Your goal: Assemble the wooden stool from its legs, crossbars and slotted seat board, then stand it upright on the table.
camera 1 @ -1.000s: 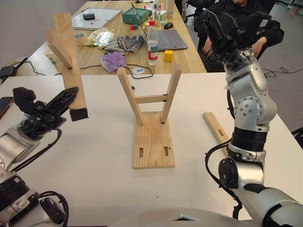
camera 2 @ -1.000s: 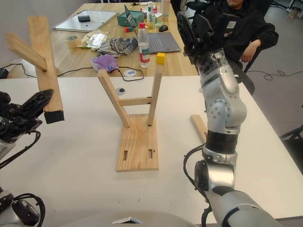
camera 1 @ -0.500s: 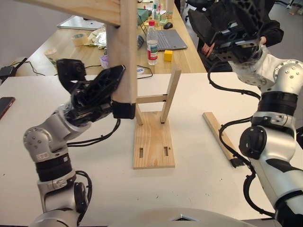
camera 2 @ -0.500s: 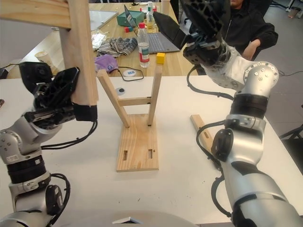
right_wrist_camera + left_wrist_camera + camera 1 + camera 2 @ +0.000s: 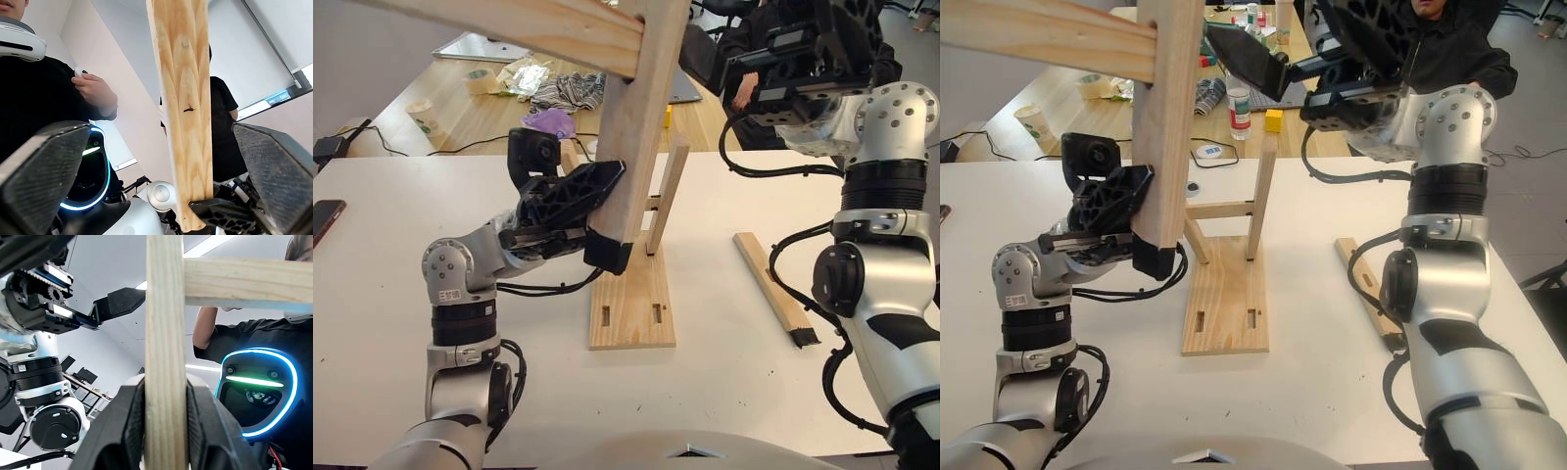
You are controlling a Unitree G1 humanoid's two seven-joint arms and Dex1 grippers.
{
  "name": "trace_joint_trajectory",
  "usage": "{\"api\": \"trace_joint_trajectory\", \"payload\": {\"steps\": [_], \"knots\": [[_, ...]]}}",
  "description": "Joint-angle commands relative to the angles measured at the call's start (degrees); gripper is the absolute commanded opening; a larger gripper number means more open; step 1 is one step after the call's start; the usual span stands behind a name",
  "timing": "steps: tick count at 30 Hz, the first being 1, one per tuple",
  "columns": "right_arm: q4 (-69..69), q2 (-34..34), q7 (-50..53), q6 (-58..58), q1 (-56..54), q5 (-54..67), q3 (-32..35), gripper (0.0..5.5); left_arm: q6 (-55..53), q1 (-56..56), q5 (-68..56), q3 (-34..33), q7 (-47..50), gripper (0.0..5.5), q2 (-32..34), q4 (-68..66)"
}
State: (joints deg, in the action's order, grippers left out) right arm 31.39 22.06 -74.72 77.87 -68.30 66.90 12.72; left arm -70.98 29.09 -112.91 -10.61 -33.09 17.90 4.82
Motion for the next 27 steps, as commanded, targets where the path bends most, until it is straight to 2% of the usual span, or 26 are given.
{"api": "trace_joint_trajectory", "payload": {"steps": [1,6,16,19,23,27], "knots": [[1.0,-3.6,0.3,-2.0,-3.2,-2.0,-1.0,5.32,-1.0,0.9,-0.1,1.9,0.3,0.98,-1.1,-0.5],[1.8,-5.4,-0.7,-2.4,-4.0,-3.3,-1.8,5.32,-1.2,-0.2,-0.1,3.3,1.4,0.98,-2.4,-1.1],[0.9,-5.1,-3.4,-0.8,-3.0,-4.8,-3.1,3.66,-1.3,-1.2,-0.1,3.1,2.6,0.98,-2.6,-1.4],[0.8,-4.9,-3.6,-0.6,-2.8,-5.0,-3.0,2.96,-1.3,-1.4,-0.1,2.9,2.8,0.98,-2.3,-1.5],[0.8,-4.6,-3.5,-0.4,-2.5,-5.2,-2.5,2.31,-0.2,-2.2,-0.1,2.1,4.6,0.98,-1.9,-0.7],[0.6,-4.7,-3.5,-0.2,-2.3,-5.3,-2.1,2.26,0.9,-2.6,-0.1,1.7,6.3,0.98,-1.7,0.4]]}}
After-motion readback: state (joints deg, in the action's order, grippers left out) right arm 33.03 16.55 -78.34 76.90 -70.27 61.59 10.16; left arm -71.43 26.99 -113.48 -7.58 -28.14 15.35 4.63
